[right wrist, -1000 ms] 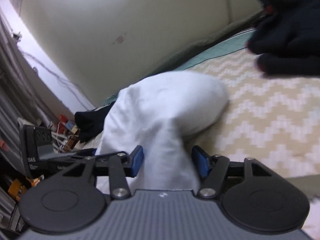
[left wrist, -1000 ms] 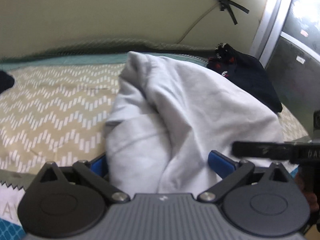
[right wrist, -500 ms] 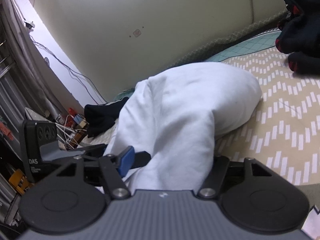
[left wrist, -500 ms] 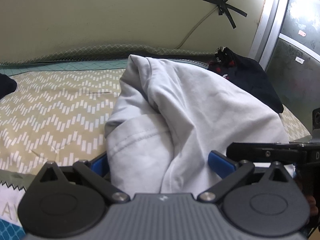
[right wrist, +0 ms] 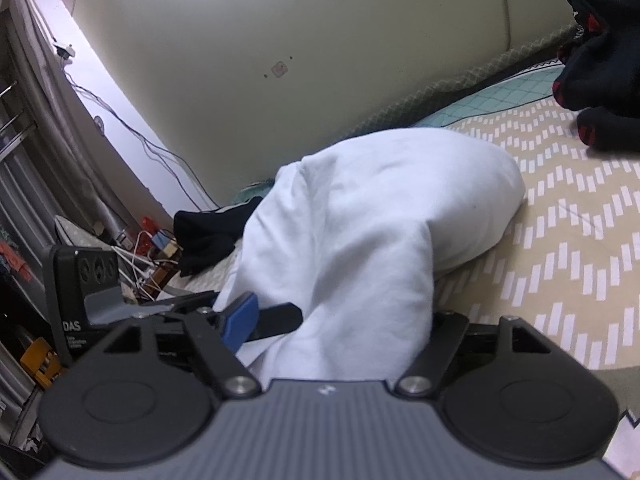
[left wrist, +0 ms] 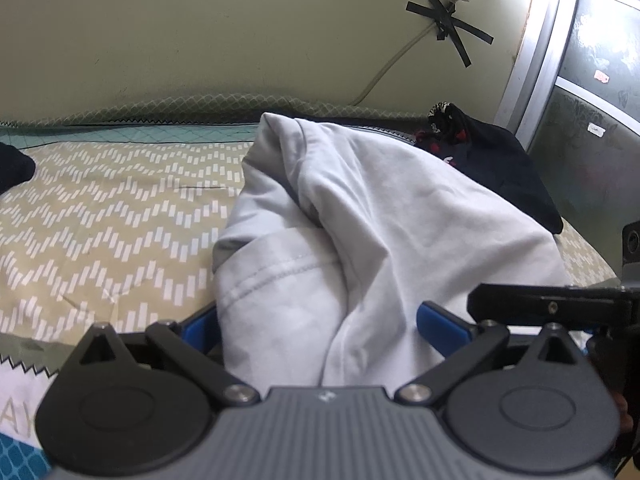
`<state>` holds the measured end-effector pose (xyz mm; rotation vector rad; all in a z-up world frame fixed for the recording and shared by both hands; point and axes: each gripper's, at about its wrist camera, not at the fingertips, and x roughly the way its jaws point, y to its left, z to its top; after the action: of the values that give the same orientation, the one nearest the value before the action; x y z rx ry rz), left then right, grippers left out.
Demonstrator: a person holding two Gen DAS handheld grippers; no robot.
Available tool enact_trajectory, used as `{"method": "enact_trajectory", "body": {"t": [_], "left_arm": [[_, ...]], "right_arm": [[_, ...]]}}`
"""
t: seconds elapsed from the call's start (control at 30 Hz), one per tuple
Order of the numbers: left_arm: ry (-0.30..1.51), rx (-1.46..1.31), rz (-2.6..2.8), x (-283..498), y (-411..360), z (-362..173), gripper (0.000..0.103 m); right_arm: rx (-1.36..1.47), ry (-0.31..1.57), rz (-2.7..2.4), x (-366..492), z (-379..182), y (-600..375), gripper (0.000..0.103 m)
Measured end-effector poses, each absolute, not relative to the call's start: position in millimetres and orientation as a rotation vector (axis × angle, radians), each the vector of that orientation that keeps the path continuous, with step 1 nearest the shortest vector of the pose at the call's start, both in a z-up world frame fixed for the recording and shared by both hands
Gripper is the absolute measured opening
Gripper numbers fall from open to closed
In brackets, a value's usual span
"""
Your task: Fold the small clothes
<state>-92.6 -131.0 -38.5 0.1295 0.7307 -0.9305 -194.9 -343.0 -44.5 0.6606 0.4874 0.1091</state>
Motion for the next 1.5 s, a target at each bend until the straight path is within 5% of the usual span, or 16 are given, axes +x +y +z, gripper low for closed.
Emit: {"method": "enact_trajectory", "body": {"t": [1.2, 1.5], "left_arm": [[0.711, 0.225, -0.913, -98, -143, -40, 0.103], [0.826, -0.132, -1.023, -60, -100, -39, 0.103]], "right_arm": [[0.625, 0.490, 0.130, -194, -44, -344, 0.081], [0.642, 0.521, 0.130, -191, -41, -347, 0.082]]}}
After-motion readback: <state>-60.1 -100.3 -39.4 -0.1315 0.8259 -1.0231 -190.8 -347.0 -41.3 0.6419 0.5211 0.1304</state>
